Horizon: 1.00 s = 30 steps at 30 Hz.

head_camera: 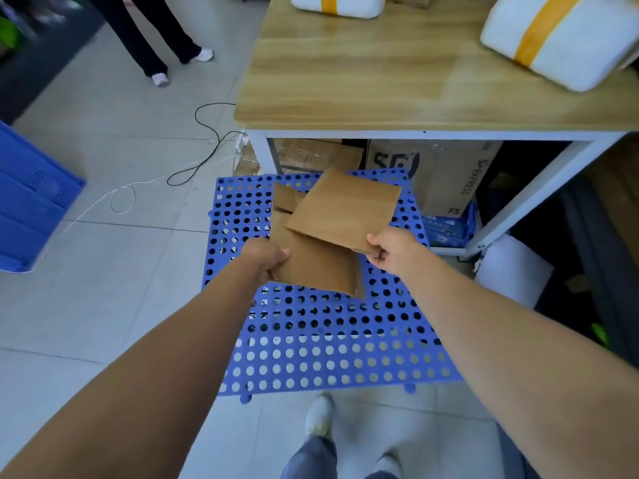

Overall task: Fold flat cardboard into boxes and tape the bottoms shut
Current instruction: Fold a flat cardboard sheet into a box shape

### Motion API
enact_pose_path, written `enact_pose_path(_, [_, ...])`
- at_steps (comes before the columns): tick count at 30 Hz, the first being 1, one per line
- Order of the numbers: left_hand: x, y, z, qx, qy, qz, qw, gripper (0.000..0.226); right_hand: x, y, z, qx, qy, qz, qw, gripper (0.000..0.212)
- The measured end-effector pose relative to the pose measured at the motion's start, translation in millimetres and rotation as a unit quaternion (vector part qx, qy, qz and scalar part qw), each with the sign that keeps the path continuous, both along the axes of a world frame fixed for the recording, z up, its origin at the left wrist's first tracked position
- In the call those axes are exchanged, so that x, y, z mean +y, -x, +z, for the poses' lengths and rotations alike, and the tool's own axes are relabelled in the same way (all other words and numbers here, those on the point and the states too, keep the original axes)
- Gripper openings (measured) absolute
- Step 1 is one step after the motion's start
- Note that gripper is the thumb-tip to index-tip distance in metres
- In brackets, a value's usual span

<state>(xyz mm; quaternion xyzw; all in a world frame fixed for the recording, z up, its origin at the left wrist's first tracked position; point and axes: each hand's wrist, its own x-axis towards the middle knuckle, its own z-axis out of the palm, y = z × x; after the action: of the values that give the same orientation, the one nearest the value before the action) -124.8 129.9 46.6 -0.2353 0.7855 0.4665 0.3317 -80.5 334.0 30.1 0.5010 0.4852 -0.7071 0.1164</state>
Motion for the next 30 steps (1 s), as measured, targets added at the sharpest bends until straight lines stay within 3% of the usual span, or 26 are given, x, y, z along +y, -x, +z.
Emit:
enact_pose_path(4, [17, -36, 66, 0.033, 0.050, -0.080, 0.995, 0.036, 17, -42, 72, 0.022, -0.044, -0.004, 0.999, 0.031])
enact_pose_path(10, [72, -75, 165, 0.081, 0.027, -0.207, 0.975, 0.038, 58, -120, 187, 0.077, -0.163, -0.034, 0.983, 0.011])
enact_pose_path(13, [115, -96, 205, 0.115, -0.010, -0.291, 0.950, 0.040, 81, -168, 241, 0.070, -0.284, -0.038, 0.955, 0.007])
enact_pose_path(15, [142, -112, 230, 0.113, -0.035, -0.349, 0.930, 0.041, 94, -204, 272, 0.059, -0.352, -0.068, 0.932, 0.024])
enact_pose_path(17, [165, -134, 251, 0.093, -0.068, -0.399, 0.910, 0.044, 103, -245, 296, 0.044, -0.399, -0.109, 0.909, 0.025])
enact_pose_path(22, [212, -212, 277, 0.070, -0.139, -0.499, 0.852, 0.039, 99, -356, 329, 0.018, -0.424, -0.266, 0.865, 0.011])
enact_pose_path(27, [255, -346, 287, 0.017, -0.181, -0.637, 0.749, 0.035, 72, -516, 343, -0.034, -0.417, -0.450, 0.789, 0.031])
enact_pose_path(30, [270, -429, 287, 0.014, -0.172, -0.709, 0.683, 0.042, 51, -611, 341, -0.088, -0.402, -0.539, 0.735, 0.030])
